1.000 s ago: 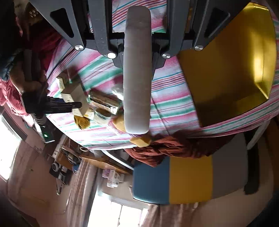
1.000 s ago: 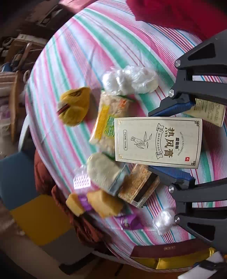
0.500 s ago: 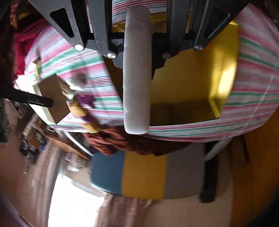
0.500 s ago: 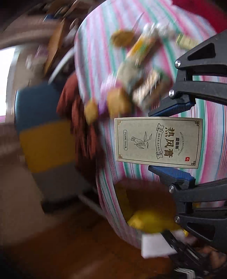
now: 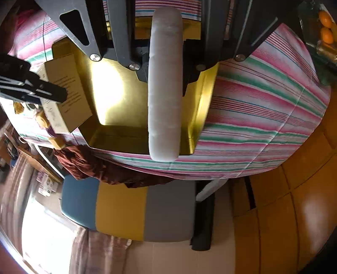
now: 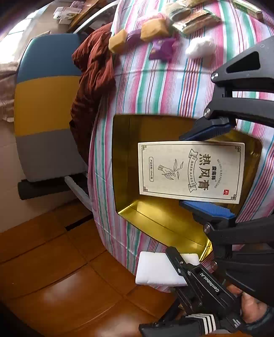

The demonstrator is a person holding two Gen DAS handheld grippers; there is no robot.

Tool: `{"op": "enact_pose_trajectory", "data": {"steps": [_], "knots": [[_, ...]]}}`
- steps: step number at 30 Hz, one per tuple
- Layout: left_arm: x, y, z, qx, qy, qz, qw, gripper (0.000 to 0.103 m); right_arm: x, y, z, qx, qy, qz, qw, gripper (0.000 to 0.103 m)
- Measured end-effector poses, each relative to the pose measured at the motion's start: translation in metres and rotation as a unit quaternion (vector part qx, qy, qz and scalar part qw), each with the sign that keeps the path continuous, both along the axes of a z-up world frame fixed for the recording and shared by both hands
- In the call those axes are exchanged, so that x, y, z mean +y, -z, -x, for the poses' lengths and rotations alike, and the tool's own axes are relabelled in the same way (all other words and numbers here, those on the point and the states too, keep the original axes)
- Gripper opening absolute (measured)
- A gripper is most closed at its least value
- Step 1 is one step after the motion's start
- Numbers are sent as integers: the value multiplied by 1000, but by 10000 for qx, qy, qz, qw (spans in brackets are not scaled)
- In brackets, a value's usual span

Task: Organize objects
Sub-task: 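Carry both items to the gold tray and open both tools to release them, then withdraw both tools from the tray back toward the scattered items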

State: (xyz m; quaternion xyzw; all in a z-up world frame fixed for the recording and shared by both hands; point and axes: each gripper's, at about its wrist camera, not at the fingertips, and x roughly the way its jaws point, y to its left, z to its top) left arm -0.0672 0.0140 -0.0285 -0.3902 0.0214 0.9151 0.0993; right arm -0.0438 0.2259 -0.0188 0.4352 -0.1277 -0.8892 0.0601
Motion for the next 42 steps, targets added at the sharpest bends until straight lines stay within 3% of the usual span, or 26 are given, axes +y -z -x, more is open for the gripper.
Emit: {"op": "enact_pose_trajectory", "data": {"steps": [2,6,13,18,22,27,33,38,42], "knots": [[-2,0,1,-3,-37,6,10000,23,-8,3,6,-24,-27,86,10000,54],[-9,-2,1,68,-120,37,9999,50,-23,8,18,14,-64,136,9999,55],[-14,-7,1,157,-214,4,9996,58,-34,7,13,134,-62,-229,9996,55],[-12,-11,-4,278,-330,23,9991,78,-40,0,-1,431,67,-781,9960,55],[-14,-16,-8,406,-349,-40,9986,85,-41,-8,-19,855,230,-1120,9898,56],[-11,-27,-21,738,-340,-104,9966,103,-35,-10,-30,1002,469,-1311,9852,56],[-3,-36,-30,927,-268,-70,9953,103,-21,-3,-32,722,682,-1116,9888,56],[10,-31,-32,823,-174,119,9964,103,-18,-1,-41,740,704,-1213,9874,56],[19,-26,-37,714,36,19,9974,103,-8,-1,-48,706,753,-1141,9881,56]]}}
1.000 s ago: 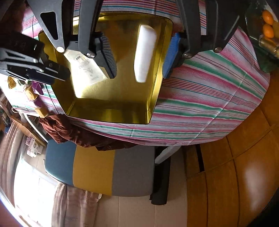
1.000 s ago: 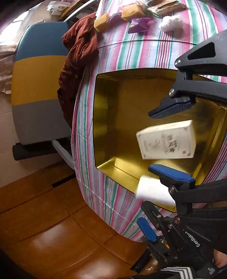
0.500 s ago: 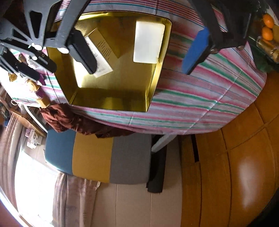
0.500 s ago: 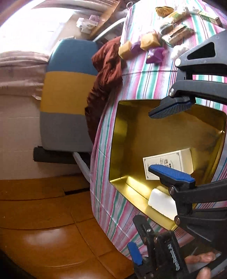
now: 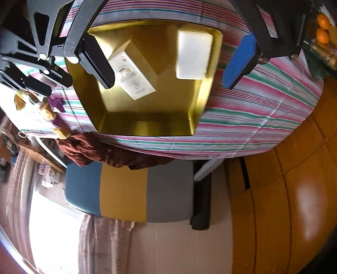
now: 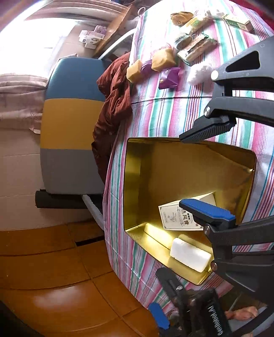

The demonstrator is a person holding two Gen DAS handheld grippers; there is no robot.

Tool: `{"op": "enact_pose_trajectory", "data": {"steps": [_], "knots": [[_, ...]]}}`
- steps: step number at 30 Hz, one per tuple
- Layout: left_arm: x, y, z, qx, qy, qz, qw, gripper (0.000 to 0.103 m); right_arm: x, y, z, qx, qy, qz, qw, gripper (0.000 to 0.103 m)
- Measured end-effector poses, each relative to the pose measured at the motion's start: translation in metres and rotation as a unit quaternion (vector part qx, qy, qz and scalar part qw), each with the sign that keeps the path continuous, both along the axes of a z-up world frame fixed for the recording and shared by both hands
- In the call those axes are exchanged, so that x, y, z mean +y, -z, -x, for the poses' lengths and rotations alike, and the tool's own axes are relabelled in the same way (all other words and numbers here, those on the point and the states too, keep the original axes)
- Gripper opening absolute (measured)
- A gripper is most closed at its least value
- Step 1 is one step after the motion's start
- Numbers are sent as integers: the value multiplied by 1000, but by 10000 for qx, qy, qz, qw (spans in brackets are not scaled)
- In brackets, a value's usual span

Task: Organize objects
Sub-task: 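Withdraw both tools from the tray back toward the scattered items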

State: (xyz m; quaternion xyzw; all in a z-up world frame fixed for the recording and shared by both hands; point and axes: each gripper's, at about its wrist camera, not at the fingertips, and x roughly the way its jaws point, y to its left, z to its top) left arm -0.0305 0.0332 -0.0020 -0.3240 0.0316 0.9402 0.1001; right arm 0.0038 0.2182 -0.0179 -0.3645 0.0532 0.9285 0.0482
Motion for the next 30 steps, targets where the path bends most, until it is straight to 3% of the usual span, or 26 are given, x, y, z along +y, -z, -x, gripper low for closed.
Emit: {"op": "enact_pose_trajectory", "data": {"steps": [8,14,24,30], "knots": [[29,-1,-10,8,588,-58,9983,103,48,6,-19,-176,598,270,9977,56],[60,-5,-17,-36,1242,-163,9921,103,116,6,-52,-404,1386,705,9870,56],[132,-8,-31,-207,2497,-86,9681,103,249,6,-125,-834,2819,1265,9474,56],[179,-9,-32,-451,2902,0,9559,103,297,9,-153,-967,3249,1576,9275,56]]}}
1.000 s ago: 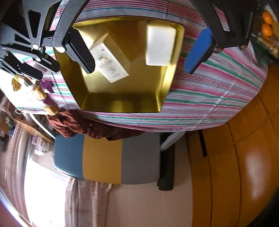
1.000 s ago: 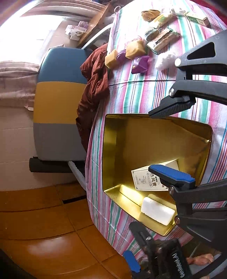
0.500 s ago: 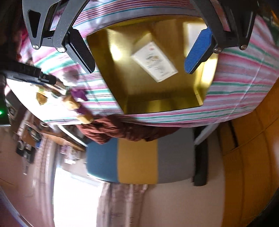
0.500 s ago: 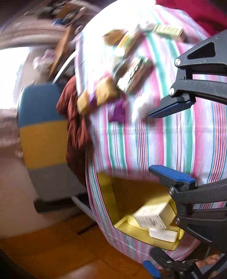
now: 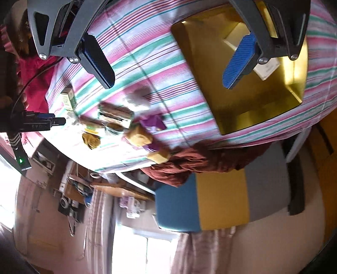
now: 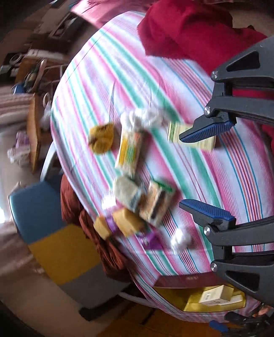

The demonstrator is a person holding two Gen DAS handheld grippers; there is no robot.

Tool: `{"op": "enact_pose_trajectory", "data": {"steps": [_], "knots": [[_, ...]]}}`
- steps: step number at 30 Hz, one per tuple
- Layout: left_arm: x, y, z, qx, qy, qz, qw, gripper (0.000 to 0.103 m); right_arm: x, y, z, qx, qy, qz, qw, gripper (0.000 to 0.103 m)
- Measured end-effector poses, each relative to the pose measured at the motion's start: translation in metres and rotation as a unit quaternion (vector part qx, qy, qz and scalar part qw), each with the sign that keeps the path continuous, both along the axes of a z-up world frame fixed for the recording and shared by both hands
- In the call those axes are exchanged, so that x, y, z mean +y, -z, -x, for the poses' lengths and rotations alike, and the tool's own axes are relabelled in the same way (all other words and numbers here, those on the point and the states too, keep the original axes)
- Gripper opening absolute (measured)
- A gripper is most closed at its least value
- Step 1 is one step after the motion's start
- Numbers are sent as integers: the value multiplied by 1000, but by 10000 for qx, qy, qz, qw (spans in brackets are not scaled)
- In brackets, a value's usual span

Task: Organize objects
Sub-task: 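Withdraw both tools from the tray back toward the scattered items, then grasp the plastic-wrapped bundle with the left tool while the right tool grasps the cracker packet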

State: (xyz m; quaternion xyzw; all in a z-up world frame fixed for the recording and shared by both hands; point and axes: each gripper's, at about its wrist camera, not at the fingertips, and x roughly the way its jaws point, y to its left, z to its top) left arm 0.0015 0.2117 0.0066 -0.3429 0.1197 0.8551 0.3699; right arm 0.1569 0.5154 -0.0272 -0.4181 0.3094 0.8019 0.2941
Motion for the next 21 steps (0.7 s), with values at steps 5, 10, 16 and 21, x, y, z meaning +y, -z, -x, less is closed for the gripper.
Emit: {"op": "enact_pose_trajectory", "data": {"steps": [5,10,16,21], "knots": [[37,14,4,-295,238,169,9991,103,10,4,-2,56,114,159,9998,56],[72,35,19,-680,168,309,9971,100,13,8,8,193,14,251,9995,56],[107,60,35,-948,84,517,9941,92,20,10,24,365,-50,324,9988,56],[124,85,53,-1335,-136,611,9891,87,27,13,39,431,-157,344,9984,56]]}}
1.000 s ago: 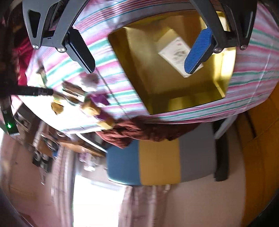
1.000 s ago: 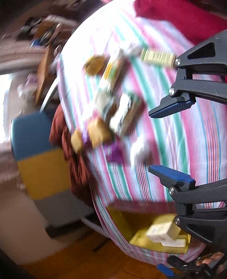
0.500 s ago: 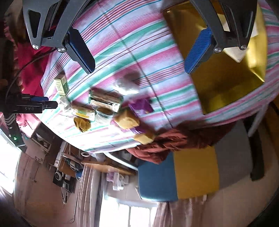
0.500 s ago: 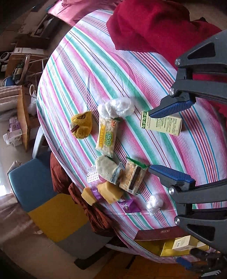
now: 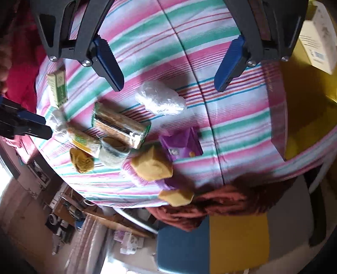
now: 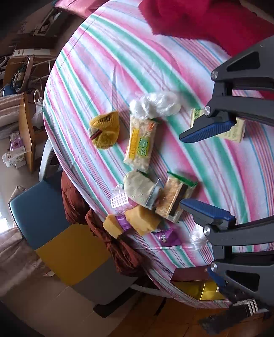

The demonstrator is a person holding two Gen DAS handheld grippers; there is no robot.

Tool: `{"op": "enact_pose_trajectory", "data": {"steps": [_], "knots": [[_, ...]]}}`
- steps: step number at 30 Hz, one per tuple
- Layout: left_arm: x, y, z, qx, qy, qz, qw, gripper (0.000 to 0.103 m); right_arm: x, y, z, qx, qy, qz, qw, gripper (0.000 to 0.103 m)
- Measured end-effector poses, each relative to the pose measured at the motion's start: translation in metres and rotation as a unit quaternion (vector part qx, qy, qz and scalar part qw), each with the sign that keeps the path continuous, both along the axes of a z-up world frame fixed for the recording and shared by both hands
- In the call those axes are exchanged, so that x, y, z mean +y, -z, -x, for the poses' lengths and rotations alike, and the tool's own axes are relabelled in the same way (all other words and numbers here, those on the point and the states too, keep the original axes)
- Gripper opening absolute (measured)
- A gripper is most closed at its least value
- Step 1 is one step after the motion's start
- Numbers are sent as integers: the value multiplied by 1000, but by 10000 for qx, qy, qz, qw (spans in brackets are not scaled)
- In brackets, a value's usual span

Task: Organize objects
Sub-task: 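Grasp the plastic-wrapped bundle with the left tool while the right tool grasps the cracker packet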

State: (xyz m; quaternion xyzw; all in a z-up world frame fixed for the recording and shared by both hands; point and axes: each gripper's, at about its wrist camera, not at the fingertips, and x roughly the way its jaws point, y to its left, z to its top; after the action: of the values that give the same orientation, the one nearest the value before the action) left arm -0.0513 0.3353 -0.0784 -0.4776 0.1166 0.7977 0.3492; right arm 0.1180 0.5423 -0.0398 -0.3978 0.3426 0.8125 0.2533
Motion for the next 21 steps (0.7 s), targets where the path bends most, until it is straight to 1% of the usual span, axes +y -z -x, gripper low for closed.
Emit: {"op": "enact_pose_trajectory", "data": {"steps": [4,6,8,10,11,12,13,15,18,21], "knots": [[9,11,7,-121,-100,49,9999,85,3,3,17,-73,-315,-51,9995,57],[14,13,9,-153,-120,31,9998,85,3,6,29,-159,-668,-58,9976,57],[19,15,12,-161,-119,12,9998,83,1,9,41,-262,-990,-86,9947,61],[25,19,15,-182,-101,41,9998,75,-3,14,56,-367,-1354,-128,9900,65],[27,21,16,-218,-86,53,9997,68,-5,17,63,-437,-1497,-153,9876,66],[29,24,18,-249,-68,76,9996,63,-8,22,73,-517,-1693,-205,9840,69],[30,27,19,-268,-57,88,9996,61,-10,26,80,-581,-1869,-239,9804,71],[29,31,20,-356,5,31,9994,52,-15,37,95,-818,-2162,-328,9724,73],[26,36,22,-437,-5,18,9990,50,-22,51,111,-1106,-2432,-590,9618,74],[24,37,24,-418,-13,-61,9991,50,-27,64,122,-1265,-2704,-596,9525,76]]}}
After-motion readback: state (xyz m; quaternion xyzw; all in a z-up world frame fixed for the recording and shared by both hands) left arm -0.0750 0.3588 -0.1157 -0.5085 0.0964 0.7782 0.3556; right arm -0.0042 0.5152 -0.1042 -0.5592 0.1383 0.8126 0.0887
